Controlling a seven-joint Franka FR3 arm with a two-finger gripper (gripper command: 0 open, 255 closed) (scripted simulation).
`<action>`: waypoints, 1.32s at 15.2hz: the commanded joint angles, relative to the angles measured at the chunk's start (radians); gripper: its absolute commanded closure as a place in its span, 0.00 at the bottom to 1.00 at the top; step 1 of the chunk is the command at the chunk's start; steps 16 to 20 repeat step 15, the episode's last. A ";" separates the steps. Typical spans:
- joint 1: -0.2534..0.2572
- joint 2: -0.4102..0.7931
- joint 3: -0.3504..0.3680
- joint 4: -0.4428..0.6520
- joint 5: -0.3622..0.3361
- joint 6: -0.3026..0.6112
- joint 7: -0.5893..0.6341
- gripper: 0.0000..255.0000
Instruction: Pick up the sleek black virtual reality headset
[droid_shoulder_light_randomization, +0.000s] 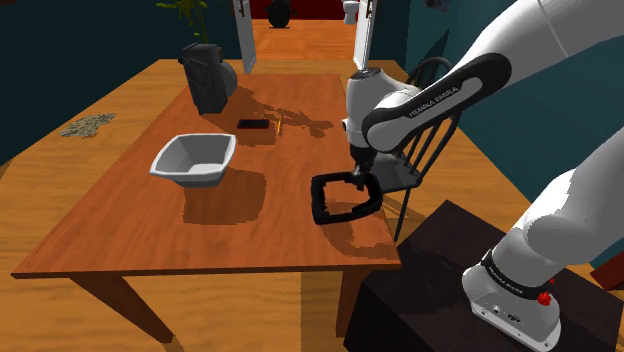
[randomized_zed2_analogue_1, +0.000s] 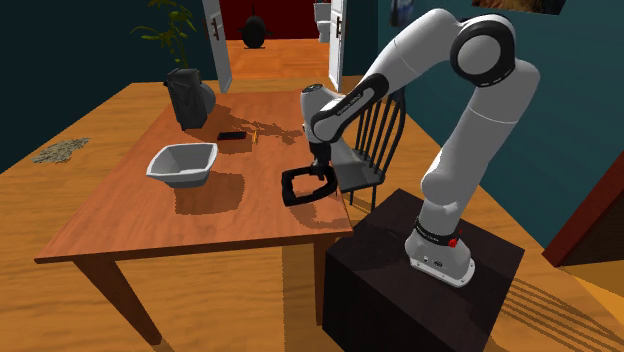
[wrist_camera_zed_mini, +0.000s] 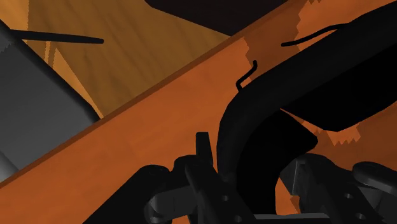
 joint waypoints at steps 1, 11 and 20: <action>0.002 -0.018 0.000 0.008 0.009 -0.025 -0.006 1.00; 0.010 -0.107 -0.011 0.070 0.041 -0.171 -0.041 1.00; 0.011 -0.122 -0.013 0.087 0.045 -0.202 -0.047 1.00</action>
